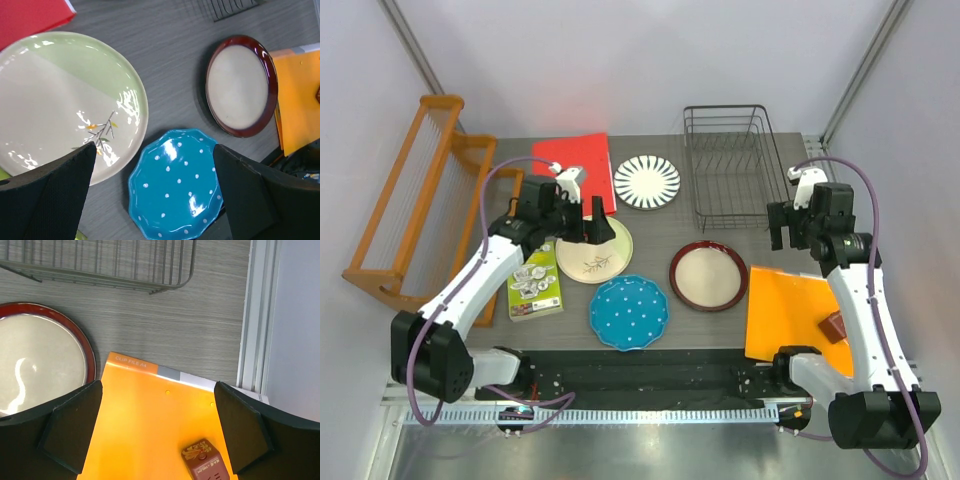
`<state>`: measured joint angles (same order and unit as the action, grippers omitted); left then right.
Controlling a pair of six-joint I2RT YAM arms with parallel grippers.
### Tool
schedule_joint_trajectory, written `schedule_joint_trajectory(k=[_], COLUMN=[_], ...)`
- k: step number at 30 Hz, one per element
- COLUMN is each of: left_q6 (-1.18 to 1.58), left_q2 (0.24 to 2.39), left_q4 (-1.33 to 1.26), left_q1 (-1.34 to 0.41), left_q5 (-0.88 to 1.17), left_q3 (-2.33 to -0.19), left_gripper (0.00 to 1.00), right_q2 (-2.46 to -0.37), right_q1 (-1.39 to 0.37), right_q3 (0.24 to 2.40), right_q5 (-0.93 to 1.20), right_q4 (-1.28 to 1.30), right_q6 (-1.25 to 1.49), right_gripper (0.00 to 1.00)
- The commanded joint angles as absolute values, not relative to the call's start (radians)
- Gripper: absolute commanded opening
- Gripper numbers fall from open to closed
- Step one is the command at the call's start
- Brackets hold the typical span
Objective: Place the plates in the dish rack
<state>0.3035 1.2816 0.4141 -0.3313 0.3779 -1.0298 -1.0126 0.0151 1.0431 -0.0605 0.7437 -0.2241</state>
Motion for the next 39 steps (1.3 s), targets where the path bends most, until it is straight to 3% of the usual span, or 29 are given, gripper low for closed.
schedule_joint_trajectory(k=[1, 7, 10, 14, 22, 39], left_q6=[0.337, 0.377, 0.405, 0.456, 0.451, 0.488], left_q2=[1.308, 1.361, 1.391, 1.437, 1.551, 2.011], left_q4=[0.437, 0.394, 0.348, 0.278, 0.192, 0.155], left_q1=[-0.380, -0.457, -0.477, -0.495, -0.555, -0.597], left_q5=[0.443, 0.459, 0.475, 0.528, 0.571, 0.603], left_q3=[-1.055, -1.034, -1.020, -0.999, -0.997, -1.330], left_gripper=[1.00, 0.99, 0.99, 0.91, 0.86, 0.67], right_q2=[-0.945, -0.931, -1.010, -1.092, -1.213, -1.368], right_q1=[0.015, 0.015, 0.015, 0.018, 0.060, 0.072], right_q3=[1.039, 0.982, 0.970, 0.942, 0.916, 0.900], right_q5=[0.048, 0.388, 0.438, 0.544, 0.581, 0.631], right_q4=[0.749, 0.723, 0.719, 0.715, 0.663, 0.572], right_q6=[-0.216, -0.267, -0.235, -0.256, -0.261, -0.114], right_gripper=[1.00, 1.00, 0.98, 0.95, 0.95, 0.90])
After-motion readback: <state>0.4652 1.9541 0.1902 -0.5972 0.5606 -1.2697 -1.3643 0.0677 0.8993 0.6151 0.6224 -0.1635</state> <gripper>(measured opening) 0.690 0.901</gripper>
